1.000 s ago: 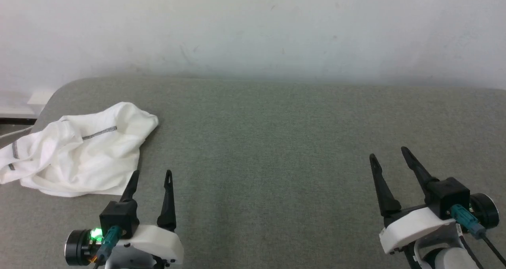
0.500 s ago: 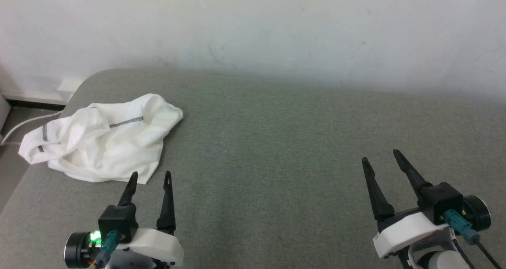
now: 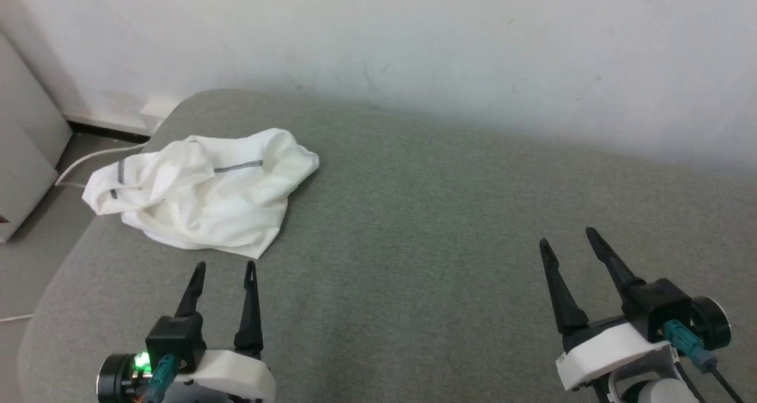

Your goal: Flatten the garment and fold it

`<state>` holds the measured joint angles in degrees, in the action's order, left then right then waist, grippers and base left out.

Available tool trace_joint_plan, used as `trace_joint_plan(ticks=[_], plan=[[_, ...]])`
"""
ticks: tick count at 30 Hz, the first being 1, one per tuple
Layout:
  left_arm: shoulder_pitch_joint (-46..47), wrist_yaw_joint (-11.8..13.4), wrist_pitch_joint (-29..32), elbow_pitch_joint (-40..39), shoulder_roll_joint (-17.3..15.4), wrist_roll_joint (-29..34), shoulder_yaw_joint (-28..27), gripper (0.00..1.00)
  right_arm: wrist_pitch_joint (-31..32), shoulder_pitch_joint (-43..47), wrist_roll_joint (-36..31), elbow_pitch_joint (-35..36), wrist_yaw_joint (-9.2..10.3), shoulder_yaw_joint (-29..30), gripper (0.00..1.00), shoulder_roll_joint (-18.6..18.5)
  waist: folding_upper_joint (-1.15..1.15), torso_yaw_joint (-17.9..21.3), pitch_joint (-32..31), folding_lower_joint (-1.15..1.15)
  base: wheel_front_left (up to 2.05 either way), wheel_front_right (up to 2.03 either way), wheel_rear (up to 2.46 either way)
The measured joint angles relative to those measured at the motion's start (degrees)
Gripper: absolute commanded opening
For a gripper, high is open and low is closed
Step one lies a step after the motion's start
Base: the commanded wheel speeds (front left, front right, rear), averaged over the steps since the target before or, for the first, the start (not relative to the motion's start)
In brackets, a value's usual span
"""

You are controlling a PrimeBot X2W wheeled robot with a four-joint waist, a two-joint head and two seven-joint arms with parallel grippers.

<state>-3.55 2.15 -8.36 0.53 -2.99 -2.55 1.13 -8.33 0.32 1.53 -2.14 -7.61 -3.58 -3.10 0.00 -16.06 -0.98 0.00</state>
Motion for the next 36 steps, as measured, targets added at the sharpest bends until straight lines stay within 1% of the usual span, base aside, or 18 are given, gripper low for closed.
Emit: trace_joint_plan(ticks=[5, 18, 21, 36], plan=[[-0.4, 0.4, -0.6, -0.1, 0.0, -0.1, 0.2, 1.0, -0.5, 0.0, 0.4, -0.3, 0.0, -0.7, 1.0, 0.0, 0.0, -2.2, 0.0, 0.0, 0.0, 0.0, 0.0], [-1.1, 0.5, -2.3, -0.1, 0.0, -0.5, 0.7, 1.0, -2.3, 0.0, 0.6, -0.8, 0.0, -1.9, 1.0, 0.0, 0.0, -7.5, 0.0, 0.0, 0.0, 0.0, 0.0], [-1.2, 0.9, -2.5, -0.1, 0.0, -0.6, 0.7, 1.0, -2.5, 0.1, 0.8, -0.8, 0.0, -2.2, 1.0, 0.0, 0.0, -8.6, -0.1, 0.0, 0.0, 0.0, 0.0], [-2.2, 1.2, -4.3, -0.3, 0.0, -0.9, 0.8, 1.0, -4.4, 0.3, 1.5, -1.8, 0.0, -3.5, 1.0, 0.0, 0.0, -12.5, -0.1, 0.0, 0.0, 0.0, 0.0]])
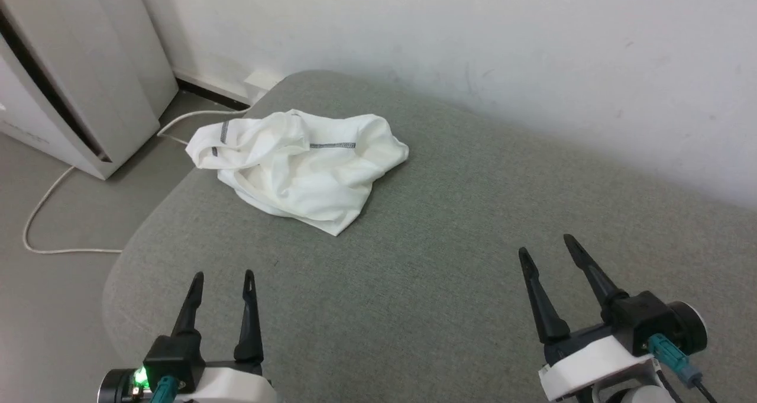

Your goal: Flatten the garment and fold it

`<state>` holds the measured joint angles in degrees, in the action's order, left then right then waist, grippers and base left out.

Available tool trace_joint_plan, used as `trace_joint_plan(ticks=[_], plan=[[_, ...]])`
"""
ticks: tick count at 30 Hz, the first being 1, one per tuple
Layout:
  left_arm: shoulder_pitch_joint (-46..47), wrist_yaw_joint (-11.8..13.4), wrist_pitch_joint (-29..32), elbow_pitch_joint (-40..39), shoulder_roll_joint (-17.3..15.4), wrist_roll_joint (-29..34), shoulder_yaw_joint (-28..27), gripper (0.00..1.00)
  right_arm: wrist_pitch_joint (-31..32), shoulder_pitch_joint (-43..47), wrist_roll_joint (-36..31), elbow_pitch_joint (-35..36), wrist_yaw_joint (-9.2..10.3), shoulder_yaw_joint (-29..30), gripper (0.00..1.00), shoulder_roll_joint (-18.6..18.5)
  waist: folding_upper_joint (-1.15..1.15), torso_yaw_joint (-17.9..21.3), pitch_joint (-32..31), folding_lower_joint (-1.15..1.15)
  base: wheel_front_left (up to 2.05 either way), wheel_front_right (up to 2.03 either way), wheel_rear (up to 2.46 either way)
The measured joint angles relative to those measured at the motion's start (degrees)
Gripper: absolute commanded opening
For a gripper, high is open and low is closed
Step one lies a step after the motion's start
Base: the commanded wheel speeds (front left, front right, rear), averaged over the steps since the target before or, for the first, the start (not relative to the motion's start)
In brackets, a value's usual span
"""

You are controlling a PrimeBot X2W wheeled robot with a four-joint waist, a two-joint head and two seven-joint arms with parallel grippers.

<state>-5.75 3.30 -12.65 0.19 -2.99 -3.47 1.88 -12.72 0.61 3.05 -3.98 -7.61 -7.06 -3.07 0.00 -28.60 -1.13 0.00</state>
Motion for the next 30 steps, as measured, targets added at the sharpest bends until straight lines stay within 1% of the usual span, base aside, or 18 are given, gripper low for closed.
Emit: trace_joint_plan(ticks=[16, 21, 26, 30], plan=[[-0.4, 0.6, -1.9, -0.4, 0.0, -0.2, 0.2, 1.0, -1.7, 0.1, 0.5, -1.0, 0.0, -0.9, 1.0, 0.0, 0.0, -3.6, 0.2, 0.0, 0.0, 0.0, 0.0], [-0.9, 0.8, -2.1, -0.4, 0.0, -0.3, 0.3, 1.0, -2.0, 0.1, 0.5, -1.3, 0.0, -1.0, 1.0, 0.0, 0.0, -3.5, 0.3, 0.0, 0.0, 0.0, 0.0], [-0.8, -0.1, -2.1, -0.2, 0.0, 0.0, 0.5, 1.0, -2.0, 0.1, 0.5, -1.4, 0.0, -1.0, 1.0, 0.0, 0.0, -2.8, 0.6, 0.0, 0.0, 0.0, 0.0], [1.4, -2.5, -2.1, 1.4, -0.8, -0.1, 0.8, 1.0, -2.0, 0.5, -0.2, -1.4, 0.0, -1.4, 1.0, 0.0, 0.0, -2.4, 1.1, 0.0, 0.0, 0.0, 0.0]])
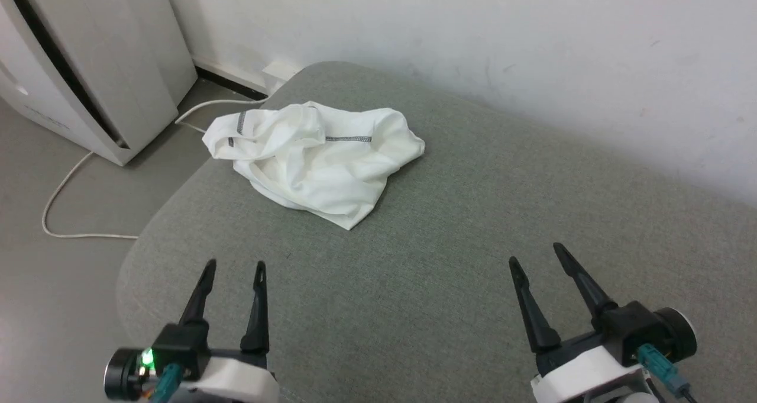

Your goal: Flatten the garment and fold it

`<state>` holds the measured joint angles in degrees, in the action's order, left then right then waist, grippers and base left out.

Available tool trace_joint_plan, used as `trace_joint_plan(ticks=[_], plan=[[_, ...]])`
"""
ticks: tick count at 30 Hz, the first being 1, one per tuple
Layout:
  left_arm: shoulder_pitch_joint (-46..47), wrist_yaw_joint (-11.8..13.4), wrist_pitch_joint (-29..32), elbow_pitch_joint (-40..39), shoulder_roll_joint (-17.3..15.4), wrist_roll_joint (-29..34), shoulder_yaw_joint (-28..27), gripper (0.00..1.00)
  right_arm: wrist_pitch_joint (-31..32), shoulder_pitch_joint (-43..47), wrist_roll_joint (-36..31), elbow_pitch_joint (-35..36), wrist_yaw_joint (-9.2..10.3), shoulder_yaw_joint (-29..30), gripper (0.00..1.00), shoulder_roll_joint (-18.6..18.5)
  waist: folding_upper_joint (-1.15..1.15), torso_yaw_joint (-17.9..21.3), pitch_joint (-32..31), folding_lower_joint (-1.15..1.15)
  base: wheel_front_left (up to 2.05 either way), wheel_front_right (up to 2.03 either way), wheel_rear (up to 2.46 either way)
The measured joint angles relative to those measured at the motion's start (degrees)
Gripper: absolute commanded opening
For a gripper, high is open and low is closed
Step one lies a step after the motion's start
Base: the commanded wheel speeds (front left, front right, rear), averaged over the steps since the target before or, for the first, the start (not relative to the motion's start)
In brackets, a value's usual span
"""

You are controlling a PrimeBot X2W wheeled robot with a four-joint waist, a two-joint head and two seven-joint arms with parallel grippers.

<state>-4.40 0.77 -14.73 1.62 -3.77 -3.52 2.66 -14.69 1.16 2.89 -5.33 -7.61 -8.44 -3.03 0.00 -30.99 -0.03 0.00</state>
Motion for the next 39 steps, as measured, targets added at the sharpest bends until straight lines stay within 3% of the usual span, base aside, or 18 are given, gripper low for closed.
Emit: trace_joint_plan(ticks=[6, 11, 14, 23, 32, 37, 38, 39], plan=[[11.8, -5.6, 3.4, 10.3, -4.6, -0.2, 2.3, 1.0, 0.0, -0.3, -3.5, 1.0, 0.0, -0.9, 1.0, 0.1, 0.0, 1.1, 3.0, 0.0, 0.0, 0.0, 0.0], [25.1, -7.6, 12.1, 17.2, -7.8, -4.2, 4.1, 1.0, 0.0, -2.4, -6.0, 3.1, 0.01, -1.5, 1.0, 0.1, 0.0, 2.8, 7.0, -0.01, 0.0, 0.0, 0.0], [32.4, -7.9, 18.2, 22.0, -10.2, -7.8, 5.8, 1.0, 0.0, -3.6, -7.8, 4.3, 0.0, -2.6, 1.0, 0.0, 0.0, 4.2, 9.8, -0.02, 0.0, 0.0, 0.0], [47.2, -7.9, 32.5, 31.5, -21.8, -24.0, 15.4, 1.0, 0.0, -7.3, -9.5, 8.1, 0.0, -4.9, 1.0, -0.2, 0.0, 9.5, 18.6, -0.03, 0.0, 0.0, 0.0], [50.7, -7.9, 43.3, 34.9, -30.0, -38.7, 25.8, 1.0, 0.0, -8.6, -10.0, 10.0, 0.0, -4.8, 1.0, -0.1, 0.0, 15.9, 25.2, -0.01, 0.0, 0.0, 0.0], [52.5, -7.9, 47.6, 35.7, -33.9, -44.1, 28.7, 1.0, 0.0, -8.9, -9.9, 9.9, 0.0, -4.3, 1.0, -0.1, 0.0, 18.6, 27.6, 0.01, 0.0, 0.0, 0.0], [52.7, -7.9, 48.4, 35.8, -34.4, -45.2, 28.9, 0.65, 0.0, -9.0, -9.9, 9.8, 0.0, -4.3, 1.0, -0.1, 0.0, 19.0, 27.9, 0.0, 0.0, 0.0, 0.0], [52.9, -7.9, 48.6, 35.7, -35.0, -46.5, 29.2, 0.01, 0.0, -9.0, -9.9, 9.8, 0.0, -4.2, 1.0, -0.1, 0.0, 19.4, 28.1, 0.01, 0.0, 0.0, 0.0]])
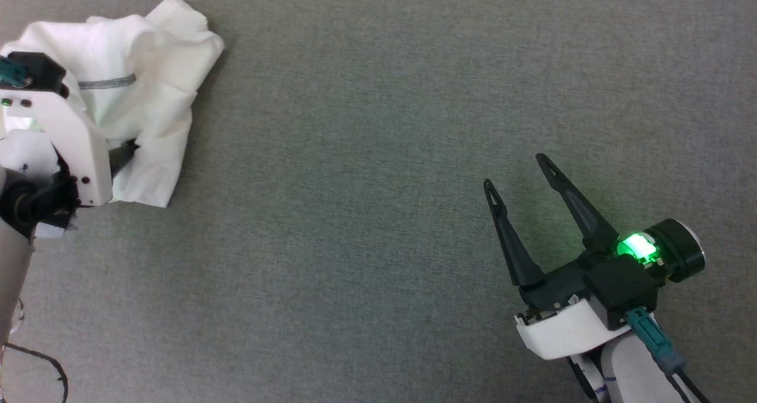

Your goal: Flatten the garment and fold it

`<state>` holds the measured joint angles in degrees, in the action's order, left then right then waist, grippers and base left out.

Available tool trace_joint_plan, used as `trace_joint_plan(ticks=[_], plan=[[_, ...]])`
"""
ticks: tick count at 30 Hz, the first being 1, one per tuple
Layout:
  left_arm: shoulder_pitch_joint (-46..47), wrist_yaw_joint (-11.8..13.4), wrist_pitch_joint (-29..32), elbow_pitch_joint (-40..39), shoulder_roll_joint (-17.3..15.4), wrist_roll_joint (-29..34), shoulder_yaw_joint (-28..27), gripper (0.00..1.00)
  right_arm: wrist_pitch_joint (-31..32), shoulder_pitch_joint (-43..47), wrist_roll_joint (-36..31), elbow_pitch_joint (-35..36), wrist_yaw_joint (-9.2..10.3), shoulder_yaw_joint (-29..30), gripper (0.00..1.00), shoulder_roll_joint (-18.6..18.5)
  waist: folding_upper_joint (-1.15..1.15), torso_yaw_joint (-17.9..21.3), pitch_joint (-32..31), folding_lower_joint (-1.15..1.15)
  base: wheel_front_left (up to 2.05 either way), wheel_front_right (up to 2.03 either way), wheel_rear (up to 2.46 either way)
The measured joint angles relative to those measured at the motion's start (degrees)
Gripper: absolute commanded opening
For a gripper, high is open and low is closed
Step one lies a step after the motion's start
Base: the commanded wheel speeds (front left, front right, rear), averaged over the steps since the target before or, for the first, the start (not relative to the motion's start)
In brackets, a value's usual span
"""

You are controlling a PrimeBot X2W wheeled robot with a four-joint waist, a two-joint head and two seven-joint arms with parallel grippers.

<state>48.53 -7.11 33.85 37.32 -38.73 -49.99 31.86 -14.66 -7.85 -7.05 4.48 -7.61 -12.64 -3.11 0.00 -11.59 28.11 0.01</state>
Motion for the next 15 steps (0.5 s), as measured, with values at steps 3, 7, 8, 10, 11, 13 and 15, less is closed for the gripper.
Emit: trace_joint_plan(ticks=[3, 7, 8, 10, 11, 13, 15], plan=[[0.1, 0.0, -1.4, 0.1, -0.7, -2.2, 0.3, 0.0, 0.0, -0.1, 0.0, -0.4, 0.0, 0.3, 1.0, 0.0, 0.0, 0.8, 0.2, -0.01, 0.0, 0.0, 0.0], [-0.2, 0.0, -6.7, 1.6, -0.8, -3.0, 1.1, 0.0, 0.0, -0.1, 0.0, -1.3, 0.0, 1.1, 1.0, 0.1, 0.0, 1.0, -1.1, -0.01, 0.0, 0.0, 0.0], [-0.3, 0.0, -8.6, 2.0, -0.7, -3.0, 1.2, 0.0, 0.0, -0.1, 0.0, -1.6, 0.0, 1.4, 1.0, 0.1, 0.0, 1.1, -1.6, -0.01, 0.0, 0.0, 0.0], [-0.4, 0.0, -14.0, 2.8, -0.4, -2.8, 0.8, 0.0, 0.0, -0.1, 0.0, -2.0, 0.0, 2.0, 1.0, 0.1, 0.0, 1.1, -2.9, -0.02, 0.0, 0.0, 0.0], [-0.3, 0.0, -16.7, 2.9, -0.4, -2.3, 0.7, 0.0, 0.0, -0.1, 0.1, -2.2, 0.0, 2.4, 1.0, 0.1, 0.0, 1.0, -3.7, -0.02, 0.0, 0.0, 0.0], [-0.1, 0.0, -22.0, 3.0, -0.5, -1.5, -0.3, 0.0, 0.0, 0.0, 0.3, -2.6, 0.0, 3.5, 1.0, 0.1, 0.0, 1.0, -5.4, -0.01, 0.0, 0.0, 0.0], [0.7, 0.0, -27.1, 2.9, -0.7, -0.4, -1.4, 0.0, 0.0, 0.1, 0.6, -2.9, 0.0, 4.4, 1.0, 0.1, 0.0, 1.0, -7.2, -0.01, 0.0, 0.0, 0.0]])
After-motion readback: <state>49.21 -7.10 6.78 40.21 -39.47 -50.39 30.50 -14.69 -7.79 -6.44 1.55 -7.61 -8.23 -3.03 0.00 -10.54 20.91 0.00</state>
